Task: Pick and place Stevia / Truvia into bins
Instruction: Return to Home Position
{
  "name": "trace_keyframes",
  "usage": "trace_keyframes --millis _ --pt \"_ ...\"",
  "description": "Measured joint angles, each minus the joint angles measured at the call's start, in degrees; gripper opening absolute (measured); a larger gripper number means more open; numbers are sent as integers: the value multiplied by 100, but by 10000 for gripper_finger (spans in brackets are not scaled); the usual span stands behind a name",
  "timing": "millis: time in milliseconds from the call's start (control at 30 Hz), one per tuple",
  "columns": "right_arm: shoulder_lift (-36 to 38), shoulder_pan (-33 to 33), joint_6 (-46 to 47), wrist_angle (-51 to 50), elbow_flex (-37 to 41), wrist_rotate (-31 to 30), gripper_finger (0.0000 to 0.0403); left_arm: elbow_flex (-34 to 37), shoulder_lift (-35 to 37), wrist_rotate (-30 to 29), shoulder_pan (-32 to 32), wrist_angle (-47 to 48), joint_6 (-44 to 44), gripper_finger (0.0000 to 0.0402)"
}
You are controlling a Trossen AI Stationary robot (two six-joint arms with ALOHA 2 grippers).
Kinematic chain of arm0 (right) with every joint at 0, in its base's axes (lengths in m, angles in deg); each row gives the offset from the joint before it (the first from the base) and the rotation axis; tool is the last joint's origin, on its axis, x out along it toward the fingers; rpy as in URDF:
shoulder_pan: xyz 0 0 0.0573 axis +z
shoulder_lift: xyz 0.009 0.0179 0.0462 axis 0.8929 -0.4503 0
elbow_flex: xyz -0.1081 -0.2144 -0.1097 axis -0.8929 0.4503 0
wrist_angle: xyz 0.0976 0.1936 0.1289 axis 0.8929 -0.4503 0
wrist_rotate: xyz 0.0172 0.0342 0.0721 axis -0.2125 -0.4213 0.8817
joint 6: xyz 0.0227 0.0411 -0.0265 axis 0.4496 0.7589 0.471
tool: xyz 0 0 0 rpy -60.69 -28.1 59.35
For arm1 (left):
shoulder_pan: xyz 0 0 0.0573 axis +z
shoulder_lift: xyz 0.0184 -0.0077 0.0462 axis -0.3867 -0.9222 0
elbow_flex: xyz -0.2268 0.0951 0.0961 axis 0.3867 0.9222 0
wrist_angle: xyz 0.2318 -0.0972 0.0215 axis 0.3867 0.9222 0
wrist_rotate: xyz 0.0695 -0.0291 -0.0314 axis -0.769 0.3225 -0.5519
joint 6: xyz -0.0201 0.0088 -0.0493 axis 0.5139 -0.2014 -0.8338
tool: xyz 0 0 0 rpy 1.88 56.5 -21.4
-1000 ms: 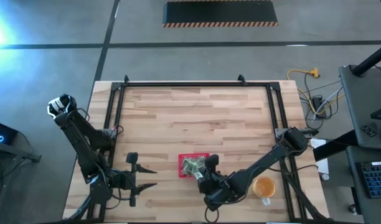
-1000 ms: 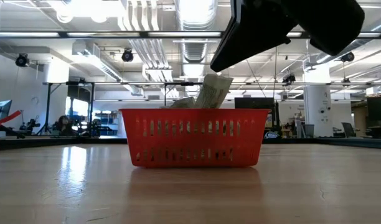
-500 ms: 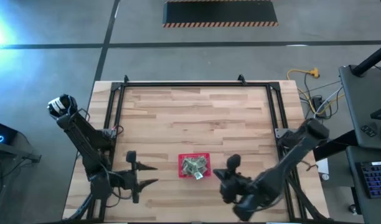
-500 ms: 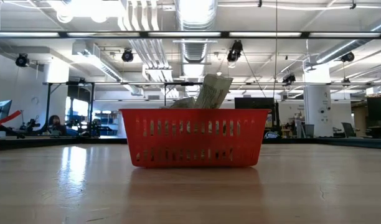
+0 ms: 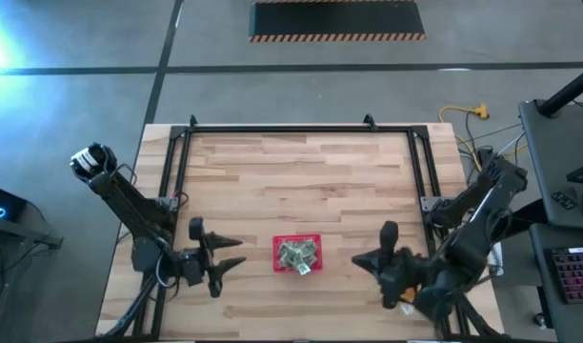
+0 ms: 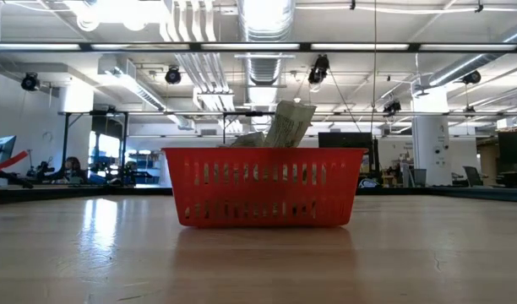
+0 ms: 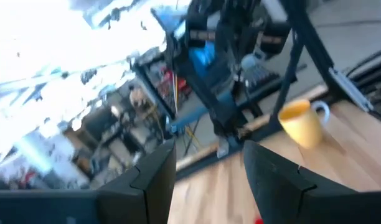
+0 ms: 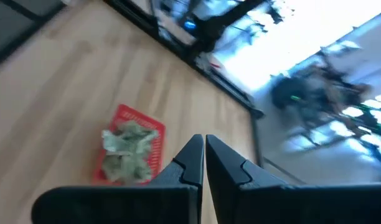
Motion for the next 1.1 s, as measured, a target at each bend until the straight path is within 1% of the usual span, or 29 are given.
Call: trace_keyframes --millis 100,167,267,367,433,533,633,733,800,900,1100 --pt "481 -68 -141 19 194 352 9 0 269 668 380 -104 228 171" --pt "854 -115 -173 55 372 368 9 26 495 1020 662 -107 260 171" --pt "1442 -193 -194 179 711 372 9 114 854 1352 1130 -53 238 171" --pt "2113 -272 -413 566 1145 408 9 211 1212 1718 1597 86 127 171" --pt "2606 -359 -613 864 1439 569 9 287 1420 2074 1915 148 6 171" --pt "3350 -549 -979 1356 1913 1141 9 466 1748 2658 2403 256 -232 171" --pt "4066 -848 -1357 1859 2366 2074 9 585 2060 3259 2927 612 -489 171" --pt "4673 -1241 -1532 2074 2724 2983 9 629 2262 3823 3477 957 -805 171" --pt "4973 -1495 -1540 2121 2926 3348 9 683 2328 4173 3843 1010 -992 171" --pt "5351 -1851 -1391 2141 3181 3622 9 788 2398 4607 4393 1010 -1249 171" --pt "5754 -2406 -906 2147 3536 3624 9 949 2423 5531 5528 1058 -1995 171"
